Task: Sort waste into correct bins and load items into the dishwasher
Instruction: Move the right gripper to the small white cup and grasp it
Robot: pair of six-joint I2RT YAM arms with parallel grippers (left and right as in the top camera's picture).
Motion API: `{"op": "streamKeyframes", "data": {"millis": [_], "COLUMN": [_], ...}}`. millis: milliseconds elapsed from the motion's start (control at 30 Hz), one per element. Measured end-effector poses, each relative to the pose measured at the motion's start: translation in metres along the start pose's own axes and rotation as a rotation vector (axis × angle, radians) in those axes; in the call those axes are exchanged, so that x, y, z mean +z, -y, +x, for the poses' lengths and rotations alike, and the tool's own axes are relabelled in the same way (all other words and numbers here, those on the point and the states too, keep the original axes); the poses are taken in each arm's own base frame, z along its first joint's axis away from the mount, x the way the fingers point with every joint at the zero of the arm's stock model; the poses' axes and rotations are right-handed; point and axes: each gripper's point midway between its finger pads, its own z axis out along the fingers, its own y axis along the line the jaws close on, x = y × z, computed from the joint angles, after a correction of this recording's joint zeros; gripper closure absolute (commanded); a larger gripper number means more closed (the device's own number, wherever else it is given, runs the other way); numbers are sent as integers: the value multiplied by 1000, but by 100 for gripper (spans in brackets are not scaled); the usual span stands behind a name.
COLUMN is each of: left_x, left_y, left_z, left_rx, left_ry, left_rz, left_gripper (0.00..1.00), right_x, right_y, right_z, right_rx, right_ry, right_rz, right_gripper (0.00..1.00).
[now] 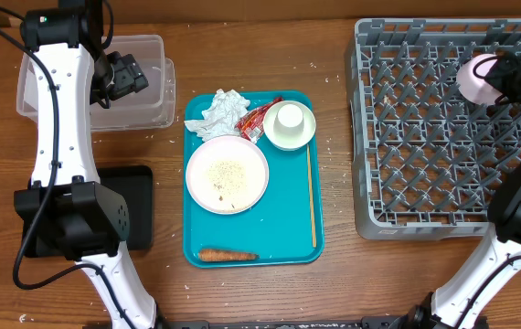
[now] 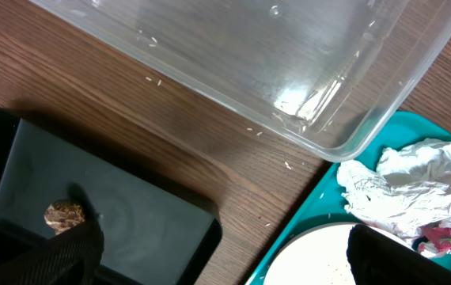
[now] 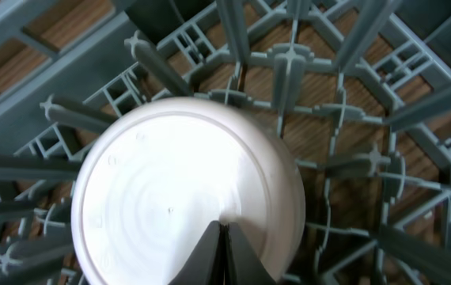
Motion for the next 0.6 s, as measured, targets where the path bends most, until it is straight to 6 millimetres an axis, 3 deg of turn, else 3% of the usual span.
{"op": "streamKeyframes", "data": {"millis": [133, 233, 333, 433, 467, 533, 600], "left_x": [0, 0, 0, 0, 0, 0, 0], "left_y": [0, 0, 0, 0, 0, 0, 0], "left_z": [0, 0, 0, 0, 0, 0, 0], "left_rx": [0, 0, 0, 0, 0, 0, 0], "left_ry": [0, 0, 0, 0, 0, 0, 0], "left_rz": [0, 0, 0, 0, 0, 0, 0], "left_gripper": [0, 0, 0, 0, 0, 0, 0], "right_x": [-13, -38, -86, -144, -168, -196, -216], "right_y": [-9, -30, -74, -130, -157, -193, -229], "right_z": [0, -1, -5, -3, 5, 24, 57], "right_rx": [-3, -16, -62, -155, -204, -281, -364], "right_ry": [-29, -36, -6, 41, 50, 45, -5], "right_rz": [-32, -109, -230, -353, -405, -477, -542], "right_gripper": [96, 92, 78, 41, 32, 25, 22]}}
